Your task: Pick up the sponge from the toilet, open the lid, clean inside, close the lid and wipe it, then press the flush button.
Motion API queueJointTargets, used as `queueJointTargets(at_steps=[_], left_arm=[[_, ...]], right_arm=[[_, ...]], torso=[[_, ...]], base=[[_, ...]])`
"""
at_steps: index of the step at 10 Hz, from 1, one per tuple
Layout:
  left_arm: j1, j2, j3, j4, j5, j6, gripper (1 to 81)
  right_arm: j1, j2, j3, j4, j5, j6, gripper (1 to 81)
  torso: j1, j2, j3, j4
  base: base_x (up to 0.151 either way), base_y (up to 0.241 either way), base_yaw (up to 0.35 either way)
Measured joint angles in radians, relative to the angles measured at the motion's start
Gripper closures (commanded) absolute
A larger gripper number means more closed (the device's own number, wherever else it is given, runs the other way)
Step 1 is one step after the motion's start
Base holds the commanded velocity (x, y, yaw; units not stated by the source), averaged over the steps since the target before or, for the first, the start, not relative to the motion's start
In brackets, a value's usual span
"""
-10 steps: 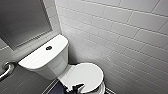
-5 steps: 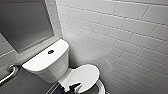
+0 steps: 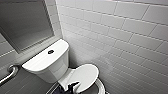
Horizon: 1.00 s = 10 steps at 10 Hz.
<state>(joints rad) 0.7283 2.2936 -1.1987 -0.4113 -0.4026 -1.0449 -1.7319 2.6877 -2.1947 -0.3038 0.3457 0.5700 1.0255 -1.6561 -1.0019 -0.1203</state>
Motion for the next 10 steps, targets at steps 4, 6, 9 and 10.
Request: queueJointTargets(at_steps=[4, 6, 9, 10], left_arm=[[-0.032, -0.041, -0.039, 0.004, -0.010, -0.001, 1.0], [-0.073, -0.107, -0.046, 0.004, -0.130, 0.009, 1.0], [-0.073, -0.130, 0.015, 0.005, -0.147, 0.019, 1.0], [-0.069, -0.139, 0.015, 0.005, -0.148, 0.018, 1.0]], right_arm=[[-0.003, 0.001, 0.000, 0.000, 0.001, 0.000, 81.1], [-0.008, 0.005, 0.000, 0.000, 0.001, 0.000, 81.1], [-0.008, 0.005, 0.000, -0.001, 0.001, 0.000, 81.1], [-0.008, 0.005, 0.000, -0.001, 0.001, 0.000, 81.1]], torso=[[0.000, 0.000, 0.000, 0.000], [0.000, 0.000, 0.000, 0.000], [0.000, 0.000, 0.000, 0.000], [0.000, 0.000, 0.000, 0.000]], base=[[0.000, 0.000, 0.000], [0.000, 0.000, 0.000], [0.000, 0.000, 0.000], [0.000, 0.000, 0.000]])
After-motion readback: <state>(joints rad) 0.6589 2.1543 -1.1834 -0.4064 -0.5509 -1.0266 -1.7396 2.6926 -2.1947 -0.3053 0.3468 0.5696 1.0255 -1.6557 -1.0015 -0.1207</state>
